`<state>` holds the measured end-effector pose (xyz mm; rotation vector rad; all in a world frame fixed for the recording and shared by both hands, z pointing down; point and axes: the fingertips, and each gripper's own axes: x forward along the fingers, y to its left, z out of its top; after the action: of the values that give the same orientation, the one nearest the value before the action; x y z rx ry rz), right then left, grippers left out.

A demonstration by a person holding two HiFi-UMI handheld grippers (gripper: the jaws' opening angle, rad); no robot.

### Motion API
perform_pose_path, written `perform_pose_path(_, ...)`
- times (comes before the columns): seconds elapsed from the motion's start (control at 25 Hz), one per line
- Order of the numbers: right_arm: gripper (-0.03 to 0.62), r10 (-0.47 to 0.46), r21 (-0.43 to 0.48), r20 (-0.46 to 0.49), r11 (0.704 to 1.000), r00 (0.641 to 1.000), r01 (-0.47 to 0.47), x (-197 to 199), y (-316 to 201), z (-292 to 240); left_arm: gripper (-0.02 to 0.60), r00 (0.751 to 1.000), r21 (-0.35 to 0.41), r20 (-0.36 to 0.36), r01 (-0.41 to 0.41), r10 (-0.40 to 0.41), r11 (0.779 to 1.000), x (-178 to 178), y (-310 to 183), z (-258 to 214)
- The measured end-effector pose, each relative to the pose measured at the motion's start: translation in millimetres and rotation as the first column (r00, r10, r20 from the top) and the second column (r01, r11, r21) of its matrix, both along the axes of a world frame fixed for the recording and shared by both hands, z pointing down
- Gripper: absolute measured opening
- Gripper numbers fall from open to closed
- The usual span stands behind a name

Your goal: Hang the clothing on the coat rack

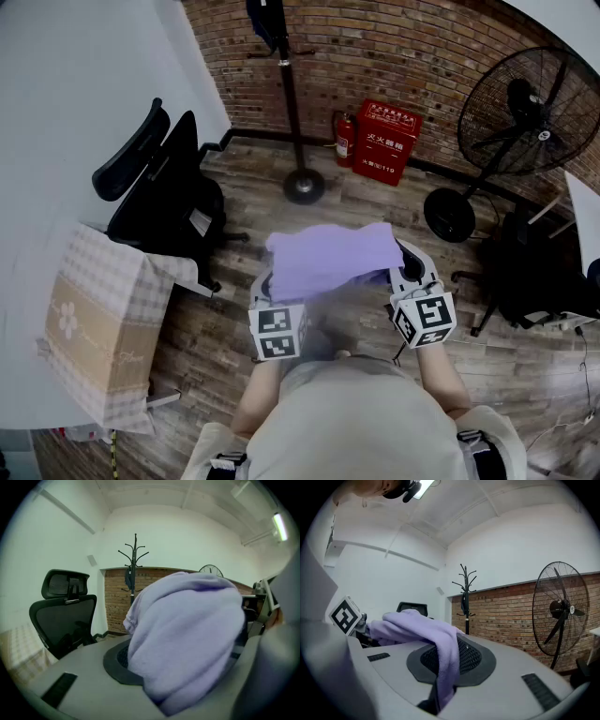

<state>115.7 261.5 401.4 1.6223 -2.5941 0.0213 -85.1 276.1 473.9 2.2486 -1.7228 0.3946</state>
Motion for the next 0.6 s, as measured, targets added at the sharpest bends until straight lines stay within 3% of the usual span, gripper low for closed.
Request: perform_pose_path(0.6,0.020,0.013,0.027,0.009,1.000,1.000,-0.013,11.8,19.6,-9.7,0.114,1.000,0.036,-0.004,-0.004,0.004,0.999,11.7,17.7,-13.9)
